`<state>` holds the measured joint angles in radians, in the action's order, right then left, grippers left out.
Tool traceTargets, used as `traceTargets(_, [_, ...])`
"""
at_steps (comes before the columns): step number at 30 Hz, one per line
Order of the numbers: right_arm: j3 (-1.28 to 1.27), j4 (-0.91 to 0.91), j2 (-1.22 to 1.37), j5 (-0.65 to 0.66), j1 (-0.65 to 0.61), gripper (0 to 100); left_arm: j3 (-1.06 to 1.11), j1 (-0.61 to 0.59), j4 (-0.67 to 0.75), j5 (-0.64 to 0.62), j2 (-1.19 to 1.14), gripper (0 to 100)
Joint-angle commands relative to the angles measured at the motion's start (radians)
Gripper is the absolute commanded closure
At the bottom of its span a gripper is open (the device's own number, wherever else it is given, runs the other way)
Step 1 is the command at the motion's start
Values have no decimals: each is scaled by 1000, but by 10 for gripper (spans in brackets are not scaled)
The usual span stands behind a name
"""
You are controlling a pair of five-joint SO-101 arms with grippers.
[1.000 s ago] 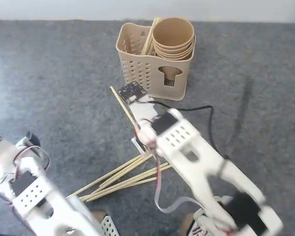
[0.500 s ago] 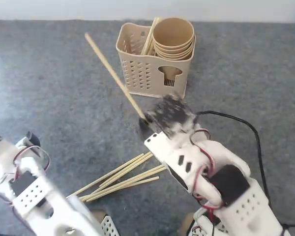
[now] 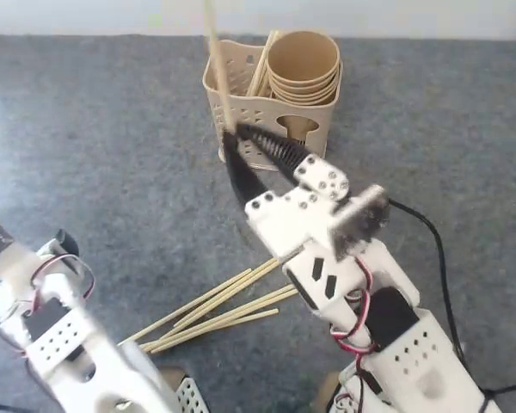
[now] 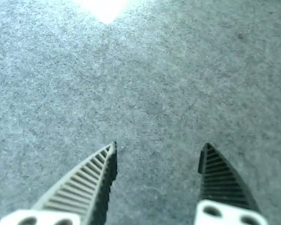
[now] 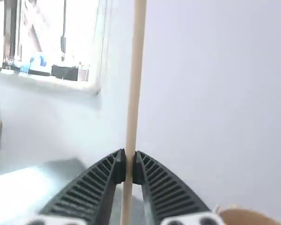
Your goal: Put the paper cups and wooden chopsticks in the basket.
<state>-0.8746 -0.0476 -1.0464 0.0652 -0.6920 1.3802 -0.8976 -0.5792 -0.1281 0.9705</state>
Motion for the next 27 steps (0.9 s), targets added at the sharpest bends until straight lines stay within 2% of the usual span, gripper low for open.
traceTargets(1, [34, 232, 151, -14, 70, 991, -5, 12, 26, -5, 28, 731])
traceTargets(8, [212, 426, 545, -17, 174, 990, -2, 12, 44, -5, 28, 731])
traceTargets(12, [359, 518, 779, -15, 191, 989, -2, 12, 46, -5, 28, 731])
traceTargets(20, [753, 533, 1218, -12, 232, 987, -2, 8, 46, -5, 28, 731])
traceTargets(25, [853, 530, 1333, -12, 236, 856, 2, 11, 48, -5, 28, 731])
traceTargets(27, [853, 499, 1330, -12, 232, 858, 2, 12, 48, -5, 28, 731])
